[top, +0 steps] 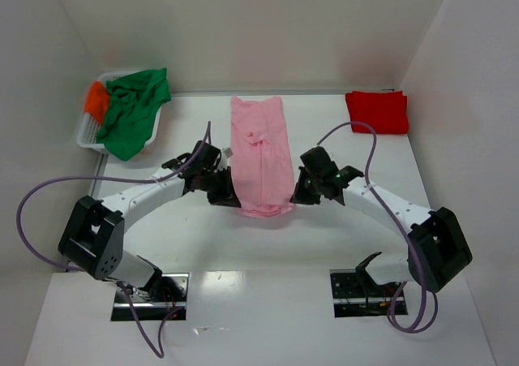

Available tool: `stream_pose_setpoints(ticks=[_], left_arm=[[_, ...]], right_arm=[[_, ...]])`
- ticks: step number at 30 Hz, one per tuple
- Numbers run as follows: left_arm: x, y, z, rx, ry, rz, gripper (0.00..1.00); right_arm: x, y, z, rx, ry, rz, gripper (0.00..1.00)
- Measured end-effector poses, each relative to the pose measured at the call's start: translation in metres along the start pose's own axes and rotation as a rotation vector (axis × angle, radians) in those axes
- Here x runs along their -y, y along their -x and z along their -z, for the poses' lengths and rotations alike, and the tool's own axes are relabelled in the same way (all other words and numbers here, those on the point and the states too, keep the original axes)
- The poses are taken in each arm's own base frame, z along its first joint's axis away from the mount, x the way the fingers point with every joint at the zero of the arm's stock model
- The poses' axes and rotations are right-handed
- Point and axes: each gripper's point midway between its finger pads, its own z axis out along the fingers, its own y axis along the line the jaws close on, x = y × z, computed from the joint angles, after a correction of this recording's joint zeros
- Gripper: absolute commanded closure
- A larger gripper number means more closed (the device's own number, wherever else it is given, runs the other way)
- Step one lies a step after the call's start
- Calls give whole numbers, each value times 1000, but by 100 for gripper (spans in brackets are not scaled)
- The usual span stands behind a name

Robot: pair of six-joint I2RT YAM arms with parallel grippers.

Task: Fold and stack the t-shirts
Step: Grab the bottom of the folded rectangular tshirt with both arms, then fold the folded rectangular tshirt in 1/3 of the way

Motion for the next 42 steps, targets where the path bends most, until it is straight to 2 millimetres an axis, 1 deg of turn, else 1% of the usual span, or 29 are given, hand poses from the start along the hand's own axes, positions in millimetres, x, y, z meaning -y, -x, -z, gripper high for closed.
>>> stream_pose_setpoints(ticks=[4, 7, 12, 16, 20, 26, 27, 33, 38, 42], left_arm=[[3, 23, -1, 12, 8, -7, 100], [4, 44, -3, 21, 9, -16, 100], [3, 92, -6, 62, 4, -30, 100], [-1, 130, -6, 93, -10, -37, 100], [-9, 158, -12, 98, -25, -33, 100], [-20, 185, -28, 79, -48, -37, 100], [-21, 187, -31, 73, -52, -37, 100], [-35, 199, -48, 42, -70, -6, 100], [-46, 216, -49, 56, -79, 16, 100], [-51, 232, -44, 83, -89, 20, 99]], right_arm=[[-9, 31, 6, 42, 32, -1, 100], [-20, 49, 1, 48, 42, 17, 100], [-33, 70, -17, 26, 44, 51, 100], [-41, 94, -33, 26, 45, 69, 100], [-44, 122, -46, 42, 46, 80, 100], [-41, 159, -67, 58, 46, 73, 99], [-40, 163, -72, 55, 43, 73, 97], [-40, 183, -100, 43, 45, 75, 97], [-50, 199, -119, 43, 67, 93, 97], [-52, 205, -122, 47, 73, 97, 97]])
